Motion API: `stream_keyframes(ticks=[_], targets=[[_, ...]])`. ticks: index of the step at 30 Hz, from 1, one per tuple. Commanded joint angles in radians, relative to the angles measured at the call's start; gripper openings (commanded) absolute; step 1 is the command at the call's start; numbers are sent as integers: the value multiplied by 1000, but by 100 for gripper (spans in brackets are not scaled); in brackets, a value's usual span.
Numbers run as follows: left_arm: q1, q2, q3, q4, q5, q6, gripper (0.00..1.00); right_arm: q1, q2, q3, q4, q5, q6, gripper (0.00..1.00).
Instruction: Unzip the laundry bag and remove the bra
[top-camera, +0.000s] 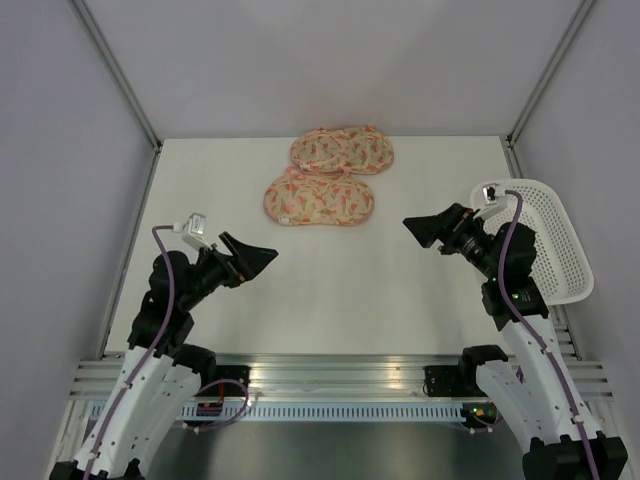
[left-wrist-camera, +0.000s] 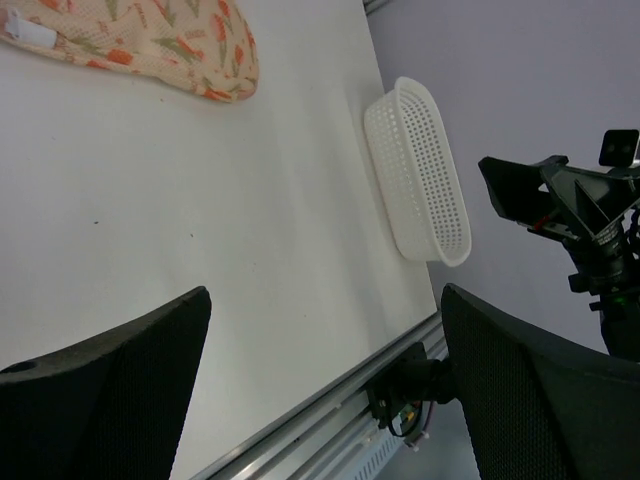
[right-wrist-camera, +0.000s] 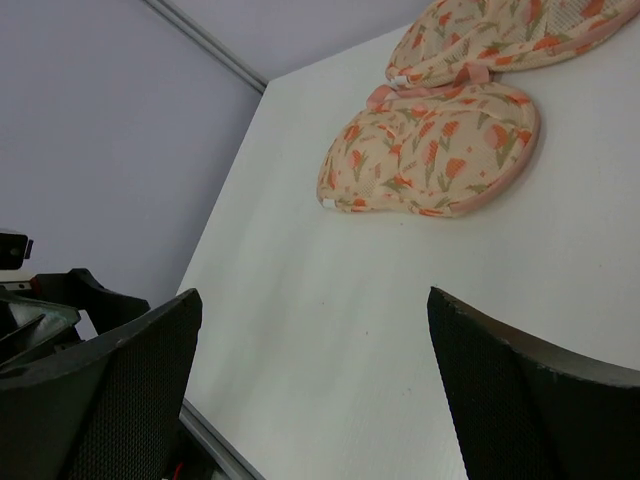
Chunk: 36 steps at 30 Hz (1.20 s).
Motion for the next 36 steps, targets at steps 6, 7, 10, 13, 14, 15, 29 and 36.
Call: stream_keyframes(ticks=[6, 7, 10, 13, 14, 15, 29, 36], targets=[[-2, 32, -142, 161, -144, -32, 98, 17, -30, -167, 158, -130, -17, 98], [-2, 68, -155, 197, -151, -36, 98, 21, -31, -190, 184, -133, -23, 98], [-2, 235, -127, 270, -229, -40, 98, 47, -36, -229, 210, -129, -26, 98], [0, 433, -35, 317, -320, -6, 98, 70, -15, -238, 166, -115, -37, 98], [0, 487, -5, 314, -338, 5, 98, 75, -10, -240, 151, -112, -40, 98], [1, 533, 23, 311, -386, 5, 98, 87, -8, -244, 143, -111, -43, 98], [87, 1227, 572, 394, -461, 187, 2, 153, -53, -304, 109, -106, -49, 86], [98, 1514, 793, 453, -310, 240, 2, 158, -80, -293, 63, -95, -51, 85]])
